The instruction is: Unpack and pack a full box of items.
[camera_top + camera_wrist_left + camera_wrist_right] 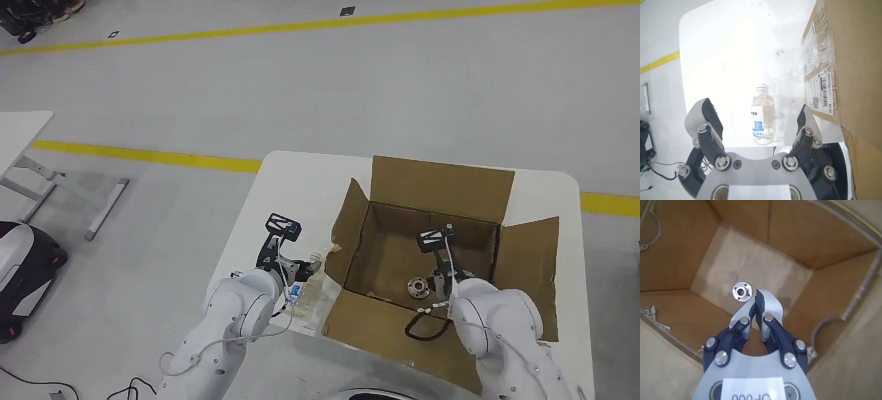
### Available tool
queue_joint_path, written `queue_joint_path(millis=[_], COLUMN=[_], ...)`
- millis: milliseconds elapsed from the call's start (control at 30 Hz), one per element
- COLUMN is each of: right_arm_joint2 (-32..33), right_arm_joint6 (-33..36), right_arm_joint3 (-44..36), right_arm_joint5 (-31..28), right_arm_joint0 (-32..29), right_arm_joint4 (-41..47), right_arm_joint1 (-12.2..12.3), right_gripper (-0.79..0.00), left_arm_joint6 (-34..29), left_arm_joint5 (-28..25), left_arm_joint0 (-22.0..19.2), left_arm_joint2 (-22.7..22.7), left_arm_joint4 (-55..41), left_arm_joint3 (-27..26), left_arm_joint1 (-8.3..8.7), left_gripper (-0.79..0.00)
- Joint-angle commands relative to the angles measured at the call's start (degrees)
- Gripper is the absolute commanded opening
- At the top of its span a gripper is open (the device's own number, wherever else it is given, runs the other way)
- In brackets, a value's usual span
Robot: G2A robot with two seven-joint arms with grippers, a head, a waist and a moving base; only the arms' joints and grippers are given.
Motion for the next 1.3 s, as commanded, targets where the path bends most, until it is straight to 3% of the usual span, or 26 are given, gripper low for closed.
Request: queue_joint_path(millis=[0, 167, 433, 500, 600, 700, 833, 900, 1267], right_arm_joint2=[-2.6, -8.8, -11.0, -11.2, -11.4, -10.8, -10.1, -10.0, -11.0], right_arm_joint6=[1.1, 3.4, 4.5, 4.2, 4.5, 4.7, 5.2, 5.3, 3.2], right_arm_joint3=[5.8, 15.7, 22.5, 23.4, 23.9, 24.0, 23.5, 23.7, 29.5], right_arm_joint5=[0.0, 1.3, 3.4, 3.6, 3.6, 3.7, 3.3, 3.0, 2.9], right_arm_joint0=[3.6, 9.7, 13.0, 13.3, 13.4, 13.1, 12.8, 12.6, 13.7], right_arm_joint4=[0.2, -0.2, 1.1, 1.2, 0.6, 0.5, 0.0, -0.3, 0.5], right_arm_joint1=[-0.7, -2.7, -4.3, -4.6, -4.8, -4.8, -4.7, -4.8, -5.9], right_gripper=[-0.785, -0.785, -0.785, -0.711, -0.68, -0.499, -0.48, -0.431, -0.44], left_arm_joint6=[0.0, 0.0, 0.0, 0.0, 0.0, 0.0, 0.0, 0.0, 0.0], left_arm_joint5=[0.0, 0.0, 0.0, 0.0, 0.0, 0.0, 0.0, 0.0, 0.0], left_arm_joint0=[0.0, 0.0, 0.0, 0.0, 0.0, 0.0, 0.0, 0.0, 0.0], left_arm_joint2=[0.0, 0.0, 0.0, 0.0, 0.0, 0.0, 0.0, 0.0, 0.0], left_arm_joint4=[0.0, 0.0, 0.0, 0.0, 0.0, 0.0, 0.0, 0.0, 0.0], left_arm_joint3=[0.0, 0.0, 0.0, 0.0, 0.0, 0.0, 0.0, 0.0, 0.0], left_arm_joint1=[0.0, 0.0, 0.0, 0.0, 0.0, 0.0, 0.0, 0.0, 0.0], left_gripper=[0.0, 0.0, 0.0, 0.0, 0.0, 0.0, 0.0, 0.0, 0.0])
